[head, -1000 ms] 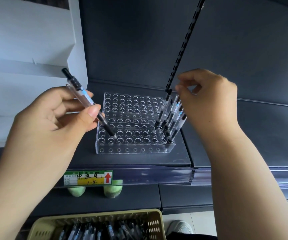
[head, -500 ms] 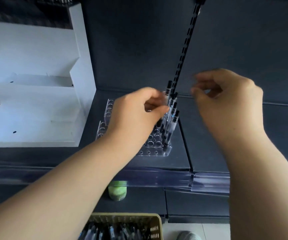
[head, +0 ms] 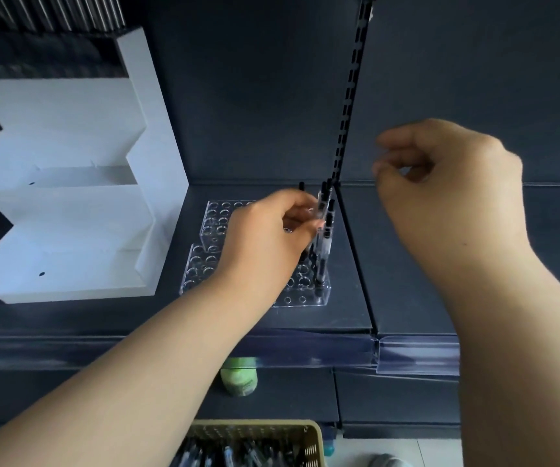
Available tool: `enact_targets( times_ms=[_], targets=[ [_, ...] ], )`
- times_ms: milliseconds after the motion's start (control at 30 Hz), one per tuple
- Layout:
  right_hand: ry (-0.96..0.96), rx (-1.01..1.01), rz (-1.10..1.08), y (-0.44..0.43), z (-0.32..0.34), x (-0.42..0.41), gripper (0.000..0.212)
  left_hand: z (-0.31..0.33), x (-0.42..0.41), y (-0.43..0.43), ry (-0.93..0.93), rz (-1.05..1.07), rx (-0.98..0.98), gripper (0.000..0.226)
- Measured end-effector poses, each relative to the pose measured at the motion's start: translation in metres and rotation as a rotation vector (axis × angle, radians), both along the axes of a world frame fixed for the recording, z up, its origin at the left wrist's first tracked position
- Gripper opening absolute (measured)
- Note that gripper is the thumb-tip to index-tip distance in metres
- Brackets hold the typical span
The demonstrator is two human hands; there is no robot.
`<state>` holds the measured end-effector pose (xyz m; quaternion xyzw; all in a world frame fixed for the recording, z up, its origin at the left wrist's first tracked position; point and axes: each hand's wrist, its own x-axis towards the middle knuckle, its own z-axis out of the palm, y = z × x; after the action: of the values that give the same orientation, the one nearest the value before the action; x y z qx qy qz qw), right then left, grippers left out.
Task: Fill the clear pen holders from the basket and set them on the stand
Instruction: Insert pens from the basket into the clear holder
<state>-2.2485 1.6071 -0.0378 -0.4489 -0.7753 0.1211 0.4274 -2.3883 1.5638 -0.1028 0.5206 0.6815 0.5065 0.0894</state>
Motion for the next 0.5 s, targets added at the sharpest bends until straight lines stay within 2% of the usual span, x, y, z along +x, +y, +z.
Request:
enact_targets(
  times_ms=[500],
  targets=[
    [-0.006,-0.062,0.001,0.0006,-0.0058,-0.0022,0.025,-0.0030,-0.0063,0.0043,-0.015,0.049,-0.032,0.012]
  ],
)
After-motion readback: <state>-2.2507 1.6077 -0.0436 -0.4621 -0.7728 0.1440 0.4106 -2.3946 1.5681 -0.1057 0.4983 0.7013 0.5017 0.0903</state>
